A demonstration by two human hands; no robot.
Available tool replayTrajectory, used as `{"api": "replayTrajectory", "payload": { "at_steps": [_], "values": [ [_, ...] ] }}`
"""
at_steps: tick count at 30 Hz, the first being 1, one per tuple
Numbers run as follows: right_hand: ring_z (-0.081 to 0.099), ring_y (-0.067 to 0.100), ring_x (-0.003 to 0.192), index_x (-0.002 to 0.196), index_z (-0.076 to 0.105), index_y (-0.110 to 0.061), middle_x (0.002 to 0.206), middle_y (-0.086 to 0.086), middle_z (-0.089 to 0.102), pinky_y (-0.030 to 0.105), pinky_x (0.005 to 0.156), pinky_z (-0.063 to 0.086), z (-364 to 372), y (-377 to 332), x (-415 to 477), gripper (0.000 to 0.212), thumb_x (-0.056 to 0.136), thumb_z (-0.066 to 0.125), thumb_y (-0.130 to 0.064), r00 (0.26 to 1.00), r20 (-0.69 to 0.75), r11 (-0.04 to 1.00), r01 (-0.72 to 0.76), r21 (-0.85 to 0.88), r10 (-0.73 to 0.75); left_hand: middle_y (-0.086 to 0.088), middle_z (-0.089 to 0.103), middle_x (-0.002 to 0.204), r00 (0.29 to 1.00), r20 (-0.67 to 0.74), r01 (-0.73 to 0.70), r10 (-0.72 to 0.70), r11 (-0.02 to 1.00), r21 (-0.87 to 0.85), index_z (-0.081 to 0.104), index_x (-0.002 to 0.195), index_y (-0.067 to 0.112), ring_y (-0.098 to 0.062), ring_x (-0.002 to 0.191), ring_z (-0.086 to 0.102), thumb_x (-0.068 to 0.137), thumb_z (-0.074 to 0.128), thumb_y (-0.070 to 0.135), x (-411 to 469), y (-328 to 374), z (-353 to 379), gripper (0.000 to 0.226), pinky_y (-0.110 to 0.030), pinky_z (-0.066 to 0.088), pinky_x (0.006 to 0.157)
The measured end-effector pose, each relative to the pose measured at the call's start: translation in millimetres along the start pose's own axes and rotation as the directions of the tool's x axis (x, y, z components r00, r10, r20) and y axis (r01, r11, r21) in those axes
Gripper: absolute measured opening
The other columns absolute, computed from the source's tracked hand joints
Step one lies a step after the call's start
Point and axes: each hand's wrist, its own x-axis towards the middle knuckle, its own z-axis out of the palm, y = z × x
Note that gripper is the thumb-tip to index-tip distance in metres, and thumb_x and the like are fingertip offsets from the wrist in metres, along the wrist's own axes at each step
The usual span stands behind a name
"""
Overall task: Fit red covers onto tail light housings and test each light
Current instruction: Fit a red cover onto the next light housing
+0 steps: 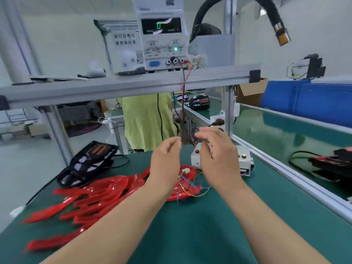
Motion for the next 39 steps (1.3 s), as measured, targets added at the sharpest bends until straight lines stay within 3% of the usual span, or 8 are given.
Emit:
{"api": "replayTrajectory", "payload": {
  "at_steps": [7,10,15,21,26,30,35,39],
  "values": [
    [0.055,0.01,0.116,0.105,0.072,-0.014,0.115,-0.008,0.063,0.027,0.104,0.041,45.0,-14.3,-19.6,0.032,0.091,0.051,0.006,0.979,0.152,0.977,-0.159,0.144,0.137,0.021,0.065,0.099,0.991,-0.124,-0.013,0.053,0.953,0.303,0.066,0.112,0.033,0.014,0.076,0.061,0.095,0.059,0.037,27.5,-36.8,-103.6,0.019,-0.009,0.043,0.066],
    [0.058,0.012,0.111,0.104,0.072,-0.015,0.112,-0.012,0.064,0.029,0.102,0.043,56.5,-11.3,-34.9,0.033,0.091,0.051,0.007,0.965,0.178,0.96,-0.221,0.174,0.19,0.019,0.062,0.088,0.986,-0.156,0.04,0.049,0.853,0.521,0.067,0.108,0.031,0.009,0.066,0.056,0.095,0.058,0.041,48.0,-53.2,-139.5,0.02,-0.021,0.042,0.068],
    [0.057,0.006,0.11,0.106,0.069,-0.029,0.115,-0.02,0.063,0.024,0.098,0.044,65.4,-3.3,-54.9,0.036,0.094,0.051,0.0,0.908,0.313,0.927,-0.34,0.159,0.28,-0.01,0.063,0.12,0.976,-0.215,0.201,-0.039,0.542,0.816,0.059,0.131,0.011,-0.03,0.105,0.061,0.095,0.059,0.039,81.9,-82.5,-182.2,0.046,-0.041,0.05,0.087],
    [0.054,0.0,0.11,0.114,0.07,-0.024,0.115,-0.018,0.063,0.004,0.089,0.036,68.3,-3.0,-62.1,0.034,0.096,0.05,-0.003,0.883,0.374,0.933,-0.344,0.105,0.283,-0.01,0.048,0.139,0.994,-0.095,0.104,-0.06,0.179,0.978,0.05,0.138,0.022,-0.032,0.128,0.042,0.093,0.062,0.036,118.0,-99.2,-180.5,0.049,-0.045,0.042,0.097],
    [0.052,-0.004,0.11,0.116,0.068,-0.024,0.118,-0.02,0.061,0.006,0.093,0.037,65.0,-6.3,-63.4,0.032,0.097,0.051,-0.006,0.879,0.404,0.939,-0.324,0.113,0.254,-0.011,0.047,0.133,0.994,-0.014,-0.006,-0.107,-0.188,0.982,0.044,0.135,0.016,-0.031,0.122,0.05,0.09,0.067,0.024,137.0,-111.0,-171.0,0.052,-0.041,0.047,0.088],
    [0.051,-0.003,0.116,0.117,0.069,-0.022,0.122,-0.016,0.06,0.017,0.103,0.039,63.9,-3.3,-61.0,0.031,0.098,0.051,-0.007,0.869,0.421,0.941,-0.325,0.092,0.259,-0.012,0.058,0.121,0.991,-0.068,0.049,-0.117,-0.161,0.986,0.04,0.128,0.01,-0.032,0.11,0.062,0.085,0.073,0.037,145.5,-123.9,-176.4,0.06,-0.04,0.049,0.078],
    [0.052,-0.002,0.115,0.11,0.071,-0.02,0.12,-0.015,0.061,0.02,0.102,0.04,64.6,-0.6,-59.0,0.029,0.096,0.051,-0.005,0.865,0.425,0.936,-0.337,0.1,0.266,-0.003,0.067,0.098,0.999,-0.034,0.022,-0.04,-0.255,0.967,0.046,0.12,0.014,-0.026,0.086,0.067,0.091,0.055,0.009,146.3,-141.0,-185.4,0.031,-0.032,0.036,0.056],
    [0.052,-0.005,0.113,0.106,0.072,-0.019,0.117,-0.016,0.062,0.009,0.097,0.037,66.3,1.6,-58.1,0.028,0.095,0.051,-0.003,0.874,0.412,0.941,-0.324,0.095,0.259,-0.005,0.068,0.096,0.996,0.049,-0.039,0.074,-0.138,0.99,0.048,0.111,0.015,-0.031,0.084,0.067,0.093,0.054,0.023,141.8,-122.6,-188.7,0.021,-0.033,0.037,0.056]
  ]
}}
